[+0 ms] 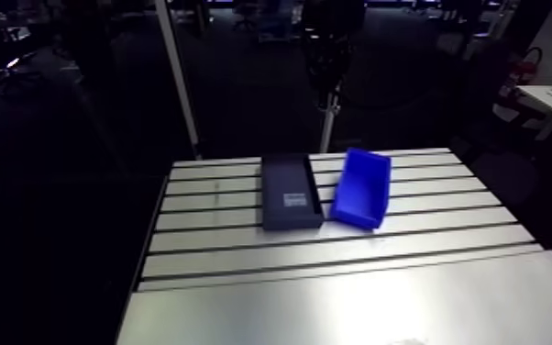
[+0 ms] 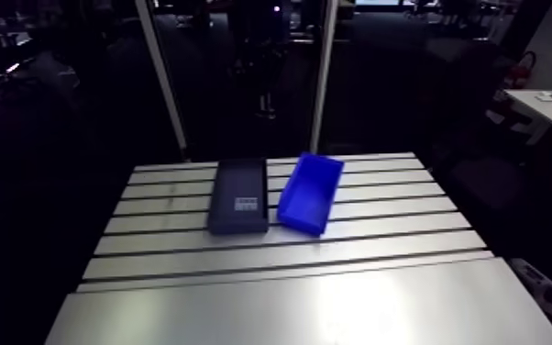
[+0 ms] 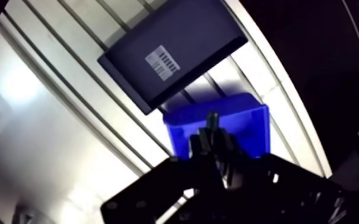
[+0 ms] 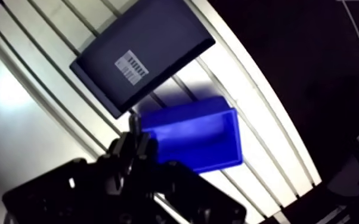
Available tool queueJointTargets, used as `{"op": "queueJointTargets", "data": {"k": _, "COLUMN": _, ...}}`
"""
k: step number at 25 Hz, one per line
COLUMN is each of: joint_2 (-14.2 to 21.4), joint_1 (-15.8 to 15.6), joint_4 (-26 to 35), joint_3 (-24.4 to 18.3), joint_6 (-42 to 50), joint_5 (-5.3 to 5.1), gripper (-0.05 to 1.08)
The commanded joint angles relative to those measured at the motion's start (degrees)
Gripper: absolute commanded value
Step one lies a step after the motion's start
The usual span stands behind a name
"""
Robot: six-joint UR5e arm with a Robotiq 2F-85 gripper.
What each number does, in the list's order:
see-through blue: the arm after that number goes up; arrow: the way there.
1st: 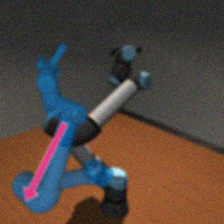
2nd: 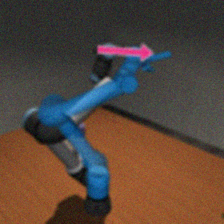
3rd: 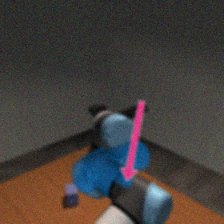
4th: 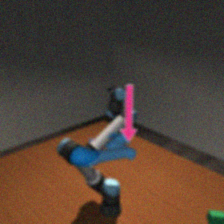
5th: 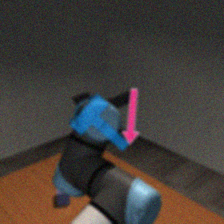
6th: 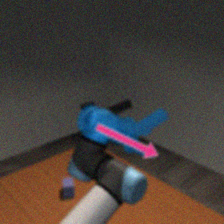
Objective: Pick up the M10 bolt from the tray and put it into the blue bin.
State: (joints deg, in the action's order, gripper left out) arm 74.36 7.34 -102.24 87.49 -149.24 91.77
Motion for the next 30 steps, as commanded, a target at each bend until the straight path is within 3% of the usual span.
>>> {"op": "queueJointTargets", "data": {"k": 1, "joint_2": 1.2, "joint_1": 6.6, "joint_4": 1.7, "joint_3": 0.9, "joint_6": -18.9, "joint_5": 0.12, "gripper": 1.07}}
{"op": "queueJointTargets", "data": {"k": 14, "joint_2": 0.7, "joint_1": 8.0, "joint_4": 0.2, "joint_3": 5.5, "joint_6": -19.8, "joint_5": 0.39, "gripper": 1.08}}
{"op": "queueJointTargets", "data": {"k": 23, "joint_2": -1.0, "joint_1": 8.5, "joint_4": -9.1, "joint_3": 12.9, "joint_6": -19.7, "joint_5": 0.30, "gripper": 1.08}}
{"op": "queueJointTargets", "data": {"k": 30, "joint_2": -3.7, "joint_1": 9.7, "joint_4": -14.0, "joint_3": 14.1, "joint_6": -18.6, "joint_5": 0.30, "gripper": 1.08}}
